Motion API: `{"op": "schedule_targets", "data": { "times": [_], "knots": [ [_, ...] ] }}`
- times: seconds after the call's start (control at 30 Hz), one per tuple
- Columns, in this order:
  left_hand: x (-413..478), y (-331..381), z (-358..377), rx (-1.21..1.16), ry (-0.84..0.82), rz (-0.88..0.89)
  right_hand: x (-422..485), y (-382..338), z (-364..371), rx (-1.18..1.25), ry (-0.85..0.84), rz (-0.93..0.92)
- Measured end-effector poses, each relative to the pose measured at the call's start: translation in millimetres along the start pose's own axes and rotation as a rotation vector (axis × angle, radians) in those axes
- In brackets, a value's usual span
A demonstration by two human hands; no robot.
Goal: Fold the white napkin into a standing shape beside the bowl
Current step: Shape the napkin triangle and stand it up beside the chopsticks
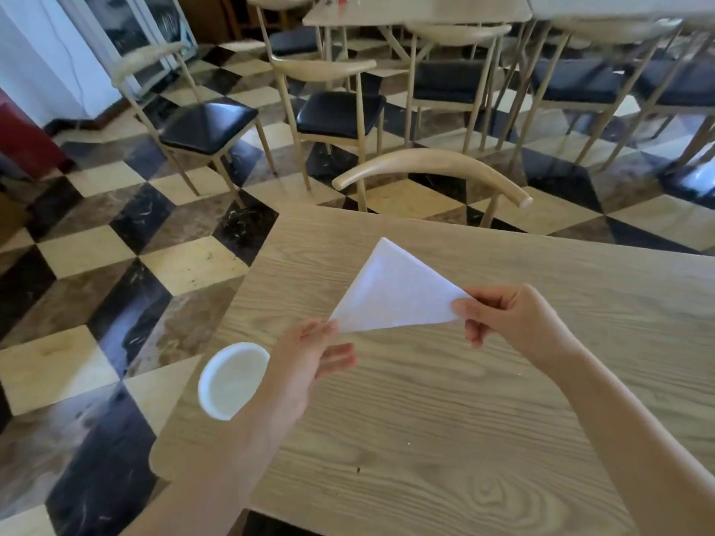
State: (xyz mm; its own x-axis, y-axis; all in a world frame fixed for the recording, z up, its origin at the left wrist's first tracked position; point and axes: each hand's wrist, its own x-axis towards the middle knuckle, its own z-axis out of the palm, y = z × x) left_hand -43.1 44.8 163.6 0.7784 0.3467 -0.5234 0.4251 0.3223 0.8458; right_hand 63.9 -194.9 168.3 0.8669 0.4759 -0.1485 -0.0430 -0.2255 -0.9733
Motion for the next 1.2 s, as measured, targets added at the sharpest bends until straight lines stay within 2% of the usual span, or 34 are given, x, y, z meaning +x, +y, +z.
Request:
{"op": "schedule_targets", "data": {
  "times": [0.07,0.1,0.23,0.33,0.43,0.53,0.7,0.8,0.9,1.03,1.2],
  "knots": [
    [-14.7,-1.0,0.2,-0.034,0.049,-0.059,-14.0,-16.5,29.6,-0.163,0.139,-0.064],
    [-25.1,-1.1,2.5,-0.039,0.014,-0.08,-21.0,-23.9,46.4,-0.242,0.191,-0.095],
    [-47.5,2.5,11.9,-0.118,-0.277,-0.119,-55.3,-37.7,120.7,-0.735,0.233,-0.247],
    [-38.0,1.7,5.7,-0.056,-0.172,-0.15,-79.7,-33.4,167.2,-0.899,0.219,-0.328],
    [-32.3,-14.8,-11.6,0.124,-0.044,0.017,-92.4,-20.7,191.1,-0.856,0.109,-0.278],
    [-29.1,-35.0,-34.0,0.322,0.016,0.189,-88.6,-8.6,191.5,-0.729,-0.039,-0.092],
    [-18.8,-76.6,-62.0,0.465,0.081,0.442,-35.1,16.2,178.6,-0.666,0.11,0.028],
    [-3.6,-104.3,-71.0,0.527,0.098,0.468,4.2,38.6,180.1,-0.681,0.088,0.056],
    [15.7,-136.6,-76.7,0.63,0.156,0.412,32.1,65.6,192.8,-0.698,0.004,0.033],
    [21.4,-154.6,-82.2,0.7,0.11,0.493,46.9,92.4,205.7,-0.713,-0.14,0.009],
    [5.9,-177.4,-93.0,0.925,0.209,0.545,55.1,106.9,197.8,-0.826,-0.169,-0.012]
  ]
}}
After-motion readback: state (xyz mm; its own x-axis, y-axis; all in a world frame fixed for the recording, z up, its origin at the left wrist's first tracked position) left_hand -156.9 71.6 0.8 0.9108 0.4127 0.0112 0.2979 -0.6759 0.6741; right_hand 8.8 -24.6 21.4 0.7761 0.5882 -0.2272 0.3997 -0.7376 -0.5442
